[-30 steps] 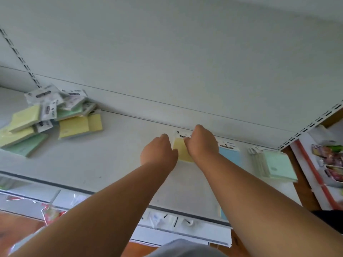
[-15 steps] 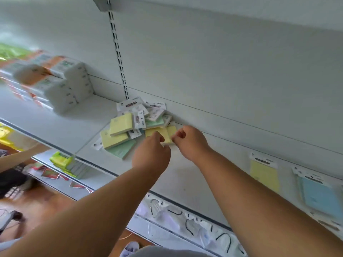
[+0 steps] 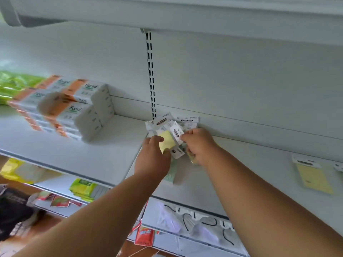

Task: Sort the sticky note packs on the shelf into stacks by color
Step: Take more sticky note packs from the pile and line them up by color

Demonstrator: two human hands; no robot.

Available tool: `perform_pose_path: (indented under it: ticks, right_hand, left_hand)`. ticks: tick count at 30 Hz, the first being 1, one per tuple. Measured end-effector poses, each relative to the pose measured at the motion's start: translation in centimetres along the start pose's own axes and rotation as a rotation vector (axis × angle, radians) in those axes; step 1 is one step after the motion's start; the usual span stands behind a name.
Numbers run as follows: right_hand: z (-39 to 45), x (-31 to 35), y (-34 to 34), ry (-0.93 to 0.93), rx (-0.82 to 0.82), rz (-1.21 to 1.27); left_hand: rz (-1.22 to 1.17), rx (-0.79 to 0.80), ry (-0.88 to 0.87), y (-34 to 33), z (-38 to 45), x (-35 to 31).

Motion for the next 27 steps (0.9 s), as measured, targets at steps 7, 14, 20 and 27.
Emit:
perform_pose_path:
  ticks: [7,14,20,27]
  right_hand:
    - [-3.4,0.2,6.4,-0.035,0.045,0.297]
    - [-5.9,-2.4,15.9,-0.008,-0.176,0.21]
    - [-8.4,-6.9,25.7,-0.003,-0.298,-0.149]
    - [-7.8,-10.6,36.7,-0.054,-0.374,-0.516]
  left_hand:
    - [0.045,0.163,-0.17,-2.9,1.0,-3.7]
    - [-0.135,0.423,-0.166,-8.7,-3.2,-8.9]
    - [-0.225,0.62,-0.208,-15.9,-8.8,-14.3]
    - [0.006,0.584,-0.192,-24.6,-14.8,-20.5]
Point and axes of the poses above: each hand's wrist, its own z-axis towards the middle knuckle, its own y-axis out of the back of the hand, x = y × z, the point moved 6 cm from there along z, towards the middle knuckle, and after that the axes turned 11 degrees about y, right-handed, at the moved point
